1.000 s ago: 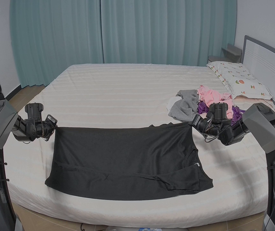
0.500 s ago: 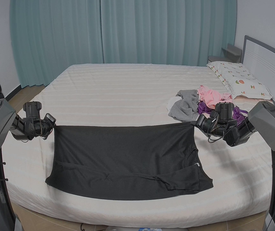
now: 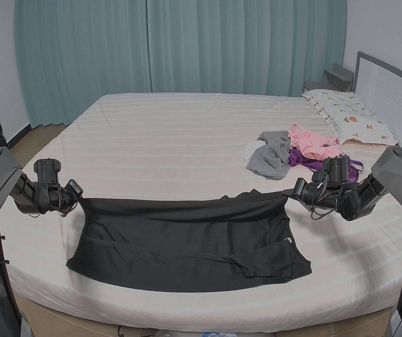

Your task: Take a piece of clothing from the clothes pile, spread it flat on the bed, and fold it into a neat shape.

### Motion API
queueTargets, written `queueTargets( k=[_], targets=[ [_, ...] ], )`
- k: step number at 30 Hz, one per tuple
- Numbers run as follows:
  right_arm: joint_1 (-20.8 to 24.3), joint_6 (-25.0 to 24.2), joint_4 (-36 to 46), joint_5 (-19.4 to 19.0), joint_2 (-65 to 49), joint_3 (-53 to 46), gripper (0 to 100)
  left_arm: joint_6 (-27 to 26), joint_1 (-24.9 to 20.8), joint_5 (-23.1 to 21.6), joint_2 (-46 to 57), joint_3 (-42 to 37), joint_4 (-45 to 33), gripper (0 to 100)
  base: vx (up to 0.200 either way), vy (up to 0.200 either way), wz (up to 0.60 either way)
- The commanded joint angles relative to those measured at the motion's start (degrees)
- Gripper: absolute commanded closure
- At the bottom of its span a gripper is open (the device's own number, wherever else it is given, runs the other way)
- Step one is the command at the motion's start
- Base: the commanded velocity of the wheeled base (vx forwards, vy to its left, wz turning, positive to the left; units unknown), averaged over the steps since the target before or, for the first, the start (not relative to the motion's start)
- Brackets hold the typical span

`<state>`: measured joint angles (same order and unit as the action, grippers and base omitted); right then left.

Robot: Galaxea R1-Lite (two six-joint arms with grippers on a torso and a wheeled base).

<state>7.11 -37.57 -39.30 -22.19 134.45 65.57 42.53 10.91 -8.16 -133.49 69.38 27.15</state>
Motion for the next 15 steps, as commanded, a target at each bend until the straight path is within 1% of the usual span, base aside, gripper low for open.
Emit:
queueTargets(
  k=[1, 6, 9, 15],
  targets=[
    [-0.87, 1.45, -0.16, -1.1, -4.2, -5.19, 100, -1.49, 0.16, -0.19, 3.41, -3.9, 0.1, 100, 0.0, 0.0, 0.0],
    [-1.31, 3.56, -0.25, -3.3, -6.92, -11.34, 100, -3.42, 0.25, -0.19, 4.73, -7.33, 0.1, 100, 0.0, 0.0, 0.0],
    [-1.57, 5.4, -0.95, -3.3, -7.27, -14.42, 100, -4.12, 0.25, -0.37, 5.87, -9.35, 0.1, 100, 0.0, 0.0, 0.0],
    [-1.66, 6.11, -5.26, -3.39, -7.27, -19.52, 100, -5.36, 0.34, -0.37, 6.49, -12.78, 0.19, 100, 0.0, 0.0, 0.0]
  ],
)
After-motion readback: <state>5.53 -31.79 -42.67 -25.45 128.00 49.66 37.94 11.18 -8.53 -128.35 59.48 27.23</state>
